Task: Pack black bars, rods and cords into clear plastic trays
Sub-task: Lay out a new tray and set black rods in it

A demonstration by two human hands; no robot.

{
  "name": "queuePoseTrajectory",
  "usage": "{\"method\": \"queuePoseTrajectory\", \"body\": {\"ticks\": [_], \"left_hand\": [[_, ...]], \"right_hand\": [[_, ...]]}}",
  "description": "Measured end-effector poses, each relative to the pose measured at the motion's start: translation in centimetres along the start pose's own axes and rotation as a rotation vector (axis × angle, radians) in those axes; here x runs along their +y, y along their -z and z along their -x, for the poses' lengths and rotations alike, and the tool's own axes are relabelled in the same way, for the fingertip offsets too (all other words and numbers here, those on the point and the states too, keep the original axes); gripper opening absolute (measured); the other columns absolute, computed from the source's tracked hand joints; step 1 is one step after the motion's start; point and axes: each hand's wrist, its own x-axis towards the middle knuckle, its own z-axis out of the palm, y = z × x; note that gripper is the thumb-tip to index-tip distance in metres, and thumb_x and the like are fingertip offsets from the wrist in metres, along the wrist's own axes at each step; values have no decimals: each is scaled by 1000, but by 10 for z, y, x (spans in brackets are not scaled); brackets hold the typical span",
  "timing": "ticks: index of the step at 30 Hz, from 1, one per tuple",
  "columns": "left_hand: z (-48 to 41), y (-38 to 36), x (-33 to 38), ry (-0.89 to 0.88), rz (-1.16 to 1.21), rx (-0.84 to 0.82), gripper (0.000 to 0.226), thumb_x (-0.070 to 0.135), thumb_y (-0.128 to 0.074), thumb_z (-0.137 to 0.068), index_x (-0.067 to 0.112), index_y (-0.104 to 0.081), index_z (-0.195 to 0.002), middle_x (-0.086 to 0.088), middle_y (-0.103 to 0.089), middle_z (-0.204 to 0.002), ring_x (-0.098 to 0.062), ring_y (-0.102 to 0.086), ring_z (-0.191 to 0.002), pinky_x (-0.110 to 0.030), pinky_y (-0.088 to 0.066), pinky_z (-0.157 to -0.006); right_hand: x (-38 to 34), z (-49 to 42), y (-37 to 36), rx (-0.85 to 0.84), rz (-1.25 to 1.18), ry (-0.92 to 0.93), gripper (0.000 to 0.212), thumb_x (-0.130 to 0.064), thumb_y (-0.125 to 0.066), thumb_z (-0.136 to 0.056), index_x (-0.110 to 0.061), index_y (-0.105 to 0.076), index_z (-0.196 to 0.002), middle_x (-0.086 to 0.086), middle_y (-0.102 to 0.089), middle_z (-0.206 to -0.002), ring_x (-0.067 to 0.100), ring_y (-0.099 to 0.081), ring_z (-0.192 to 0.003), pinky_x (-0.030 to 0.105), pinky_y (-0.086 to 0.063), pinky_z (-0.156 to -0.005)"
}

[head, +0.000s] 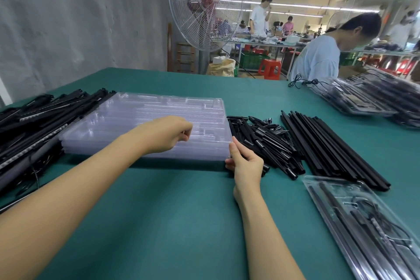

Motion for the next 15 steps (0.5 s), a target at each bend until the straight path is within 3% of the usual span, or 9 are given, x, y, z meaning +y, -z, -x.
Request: {"method": "queuePoseTrajectory", "body": {"ticks": [7, 15], "left_hand": [[-2, 3, -4, 31, 87, -16, 21, 14, -50, -94, 27, -53, -78, 15, -55, -81, -10, -53, -78, -30, -44, -72], [-6, 4, -5, 27, 82, -17, 16, 22, -53, -92, 26, -57, -77, 11, -59, -79, -13, -56, -77, -32, -48, -71]], "right_hand": [[-2, 1, -1, 15, -17, -30, 24, -11, -66, -86, -14, -68, -110, 8, -66, -93, 0, -49, -46, 16, -48, -51], [-5, 1, 1, 5, -65, -88, 17, -11, -70, -83, -25, -72, -93, -8, -66, -66, 2, -50, -46, 15, -48, -51]]}}
